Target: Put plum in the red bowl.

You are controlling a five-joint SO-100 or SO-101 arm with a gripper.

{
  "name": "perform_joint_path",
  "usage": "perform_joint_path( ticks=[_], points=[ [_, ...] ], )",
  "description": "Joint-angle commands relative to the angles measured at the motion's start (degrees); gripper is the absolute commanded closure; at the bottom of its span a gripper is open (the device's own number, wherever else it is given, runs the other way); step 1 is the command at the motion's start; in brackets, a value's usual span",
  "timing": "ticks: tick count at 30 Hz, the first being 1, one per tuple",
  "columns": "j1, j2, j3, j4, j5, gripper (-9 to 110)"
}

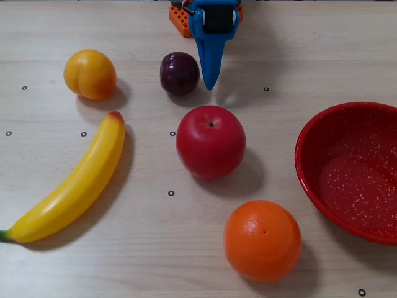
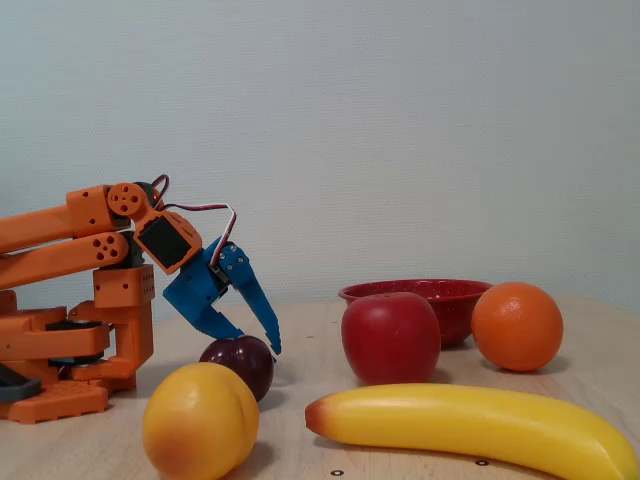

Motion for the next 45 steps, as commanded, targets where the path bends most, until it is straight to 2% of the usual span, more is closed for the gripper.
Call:
perform_joint_path(
  ticks=[1, 24, 35, 45],
  points=[
    [0.7, 1.1, 0.7, -2.4, 0.3, 102],
    [0.4, 0.9, 0.3, -3.3, -3.1, 102],
    [-0.7, -6.2, -9.8, -1.5, -5.3, 102],
    [-2.9, -12.0, -21.0, 6.9, -5.2, 102]
  ],
)
